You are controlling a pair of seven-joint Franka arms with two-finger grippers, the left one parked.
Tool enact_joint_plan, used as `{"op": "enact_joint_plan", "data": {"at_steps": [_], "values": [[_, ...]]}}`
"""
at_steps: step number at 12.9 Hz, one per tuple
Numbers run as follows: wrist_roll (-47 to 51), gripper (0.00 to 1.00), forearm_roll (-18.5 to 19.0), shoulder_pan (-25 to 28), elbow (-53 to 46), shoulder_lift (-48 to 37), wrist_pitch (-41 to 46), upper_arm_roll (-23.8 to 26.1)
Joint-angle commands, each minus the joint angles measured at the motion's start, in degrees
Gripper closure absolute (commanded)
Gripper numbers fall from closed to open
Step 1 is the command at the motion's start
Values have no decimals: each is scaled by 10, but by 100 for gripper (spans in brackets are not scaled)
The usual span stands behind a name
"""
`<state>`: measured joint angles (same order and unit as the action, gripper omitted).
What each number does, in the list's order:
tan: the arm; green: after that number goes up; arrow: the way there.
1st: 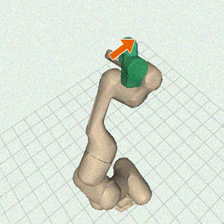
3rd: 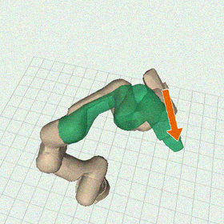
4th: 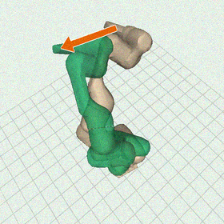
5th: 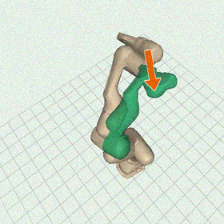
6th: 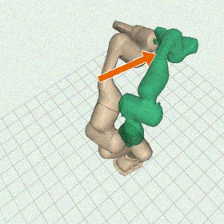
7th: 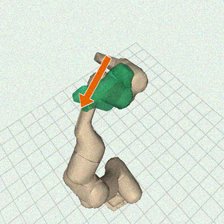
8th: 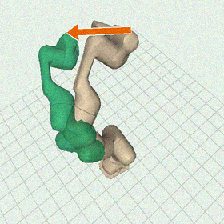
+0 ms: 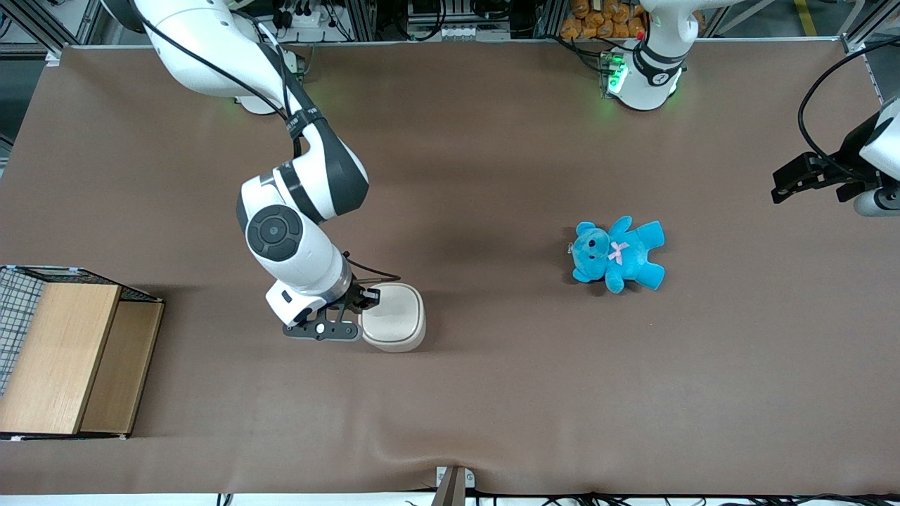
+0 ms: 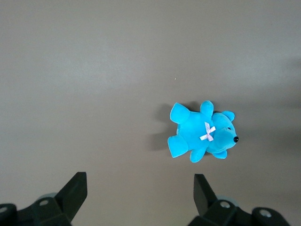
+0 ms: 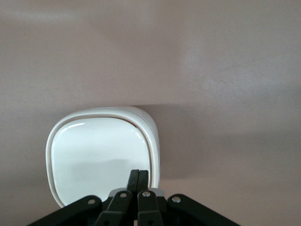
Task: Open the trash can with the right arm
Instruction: 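Lower the right gripper onto the lid's front edge and hook it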
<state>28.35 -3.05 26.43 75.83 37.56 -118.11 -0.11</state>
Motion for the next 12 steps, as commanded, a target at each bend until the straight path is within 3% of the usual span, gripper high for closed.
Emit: {"op": "enact_joint_plan", "data": {"at_steps": [1,12], "values": [[3,100,0,0,-37,29,0,-1],[9,100,0,8,-40,46,0,-1]]}}
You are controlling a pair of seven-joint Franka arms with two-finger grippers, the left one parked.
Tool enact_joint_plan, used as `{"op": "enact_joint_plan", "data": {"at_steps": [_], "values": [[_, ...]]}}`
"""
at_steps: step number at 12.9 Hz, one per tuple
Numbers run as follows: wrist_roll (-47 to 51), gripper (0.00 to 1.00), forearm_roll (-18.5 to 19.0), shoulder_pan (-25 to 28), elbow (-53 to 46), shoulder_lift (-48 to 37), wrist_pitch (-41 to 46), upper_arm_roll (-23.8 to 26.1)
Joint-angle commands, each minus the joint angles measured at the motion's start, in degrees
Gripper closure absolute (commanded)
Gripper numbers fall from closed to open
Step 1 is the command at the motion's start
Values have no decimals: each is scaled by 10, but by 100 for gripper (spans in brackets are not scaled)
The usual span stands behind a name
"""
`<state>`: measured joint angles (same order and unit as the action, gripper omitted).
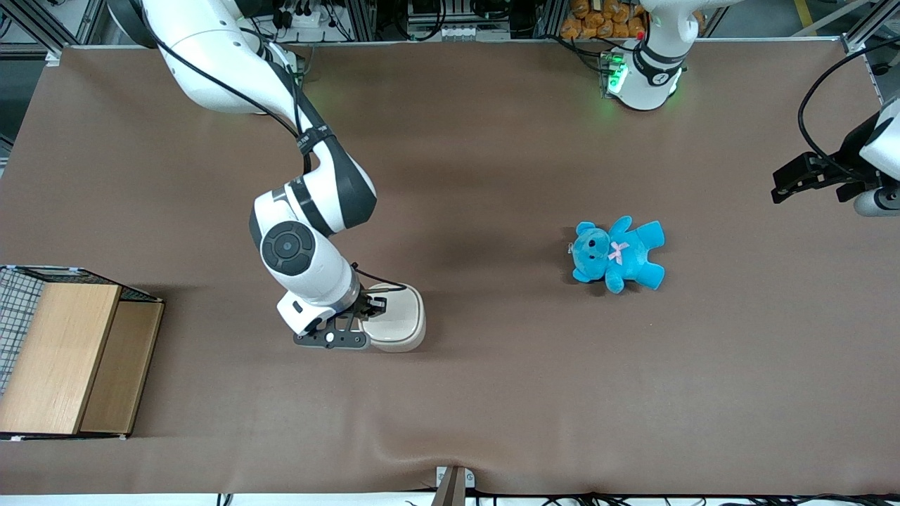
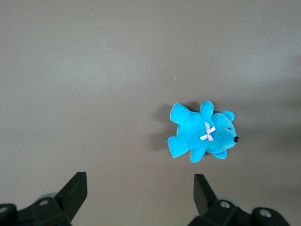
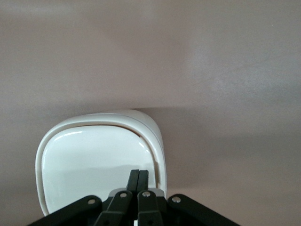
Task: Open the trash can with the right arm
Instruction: 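Lower the right gripper onto the lid's front edge and hook it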
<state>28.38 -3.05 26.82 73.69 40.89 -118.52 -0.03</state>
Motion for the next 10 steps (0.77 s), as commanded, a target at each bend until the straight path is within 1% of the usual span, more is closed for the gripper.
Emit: {"op": "enact_joint_plan", "data": {"at_steps": [1,7,10], "values": [[9,100,0,8,-19,13,4,-1],[10,100,5,10,-16,19,3,-1],[10,100,6,10,-6,20,-16,-2]]}}
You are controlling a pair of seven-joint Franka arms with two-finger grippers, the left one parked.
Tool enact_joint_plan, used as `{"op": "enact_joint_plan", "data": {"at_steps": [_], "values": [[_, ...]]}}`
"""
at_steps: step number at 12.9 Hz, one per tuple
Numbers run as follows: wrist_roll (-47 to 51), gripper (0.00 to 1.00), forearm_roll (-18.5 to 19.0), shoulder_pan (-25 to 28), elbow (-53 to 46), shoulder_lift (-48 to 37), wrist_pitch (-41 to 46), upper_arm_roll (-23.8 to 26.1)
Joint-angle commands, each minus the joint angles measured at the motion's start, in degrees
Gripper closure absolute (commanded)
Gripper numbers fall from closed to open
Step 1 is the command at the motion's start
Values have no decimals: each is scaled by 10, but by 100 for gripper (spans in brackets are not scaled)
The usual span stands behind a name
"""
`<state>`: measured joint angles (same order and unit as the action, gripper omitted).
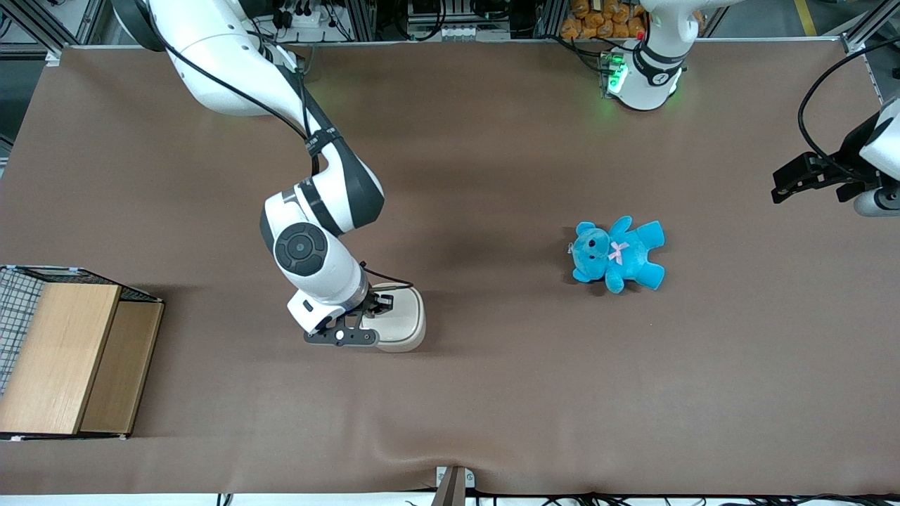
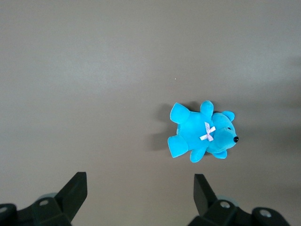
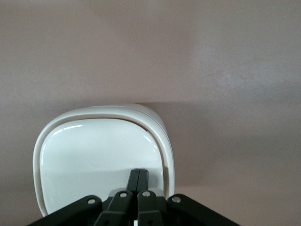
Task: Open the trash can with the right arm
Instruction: 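Lower the right gripper onto the lid's front edge and hook it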
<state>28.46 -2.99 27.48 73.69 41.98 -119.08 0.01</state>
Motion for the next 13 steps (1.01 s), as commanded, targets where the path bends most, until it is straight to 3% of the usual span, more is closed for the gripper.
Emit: {"op": "enact_joint_plan", "data": {"at_steps": [1,13], "values": [[9,100,5,4,-4,9,-12,-3],[9,100,4,3,7,9,-19,-3]]}}
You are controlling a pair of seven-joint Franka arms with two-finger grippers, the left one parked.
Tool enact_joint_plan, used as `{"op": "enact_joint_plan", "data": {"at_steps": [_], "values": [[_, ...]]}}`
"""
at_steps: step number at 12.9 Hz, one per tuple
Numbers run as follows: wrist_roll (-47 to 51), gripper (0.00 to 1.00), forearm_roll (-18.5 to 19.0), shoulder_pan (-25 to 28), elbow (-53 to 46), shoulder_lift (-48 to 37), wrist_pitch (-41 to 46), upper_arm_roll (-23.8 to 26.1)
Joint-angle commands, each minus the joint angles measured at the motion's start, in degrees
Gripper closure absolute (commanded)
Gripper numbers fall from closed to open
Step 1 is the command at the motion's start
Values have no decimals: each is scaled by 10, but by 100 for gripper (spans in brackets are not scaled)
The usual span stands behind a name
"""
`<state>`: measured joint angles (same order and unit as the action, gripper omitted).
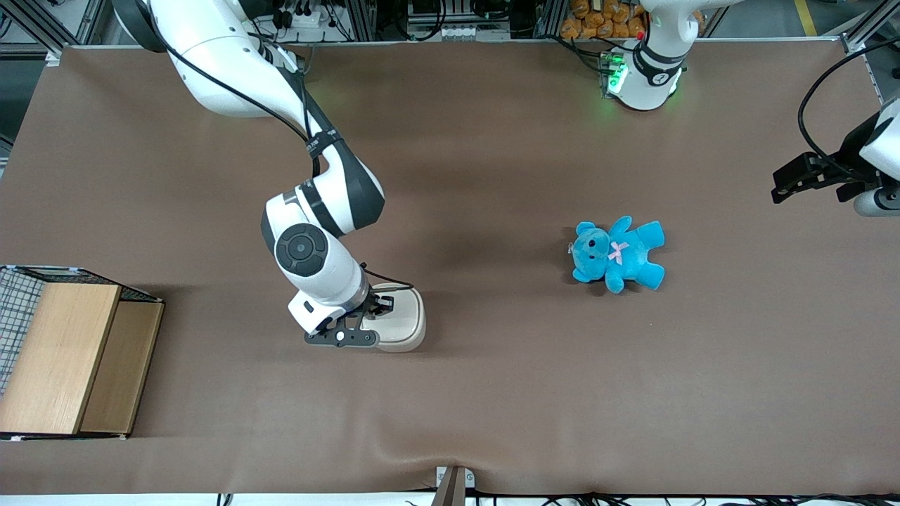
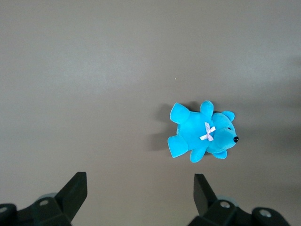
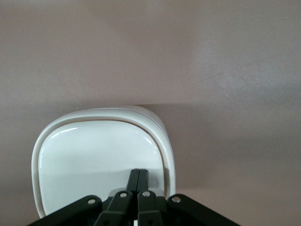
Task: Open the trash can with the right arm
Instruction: 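Lower the right gripper onto the lid's front edge and hook it, then lift the lid edge upward with the right gripper, flipping it open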
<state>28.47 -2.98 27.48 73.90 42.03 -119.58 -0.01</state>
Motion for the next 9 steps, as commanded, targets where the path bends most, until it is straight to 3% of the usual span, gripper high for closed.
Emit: {"op": "enact_joint_plan", "data": {"at_steps": [1,4,9], "values": [[9,100,4,3,2,7,-12,-3],[7,100,-4,3,-6,0,-3,-2],[22,100,-4,3,-71,1,87,1]]}}
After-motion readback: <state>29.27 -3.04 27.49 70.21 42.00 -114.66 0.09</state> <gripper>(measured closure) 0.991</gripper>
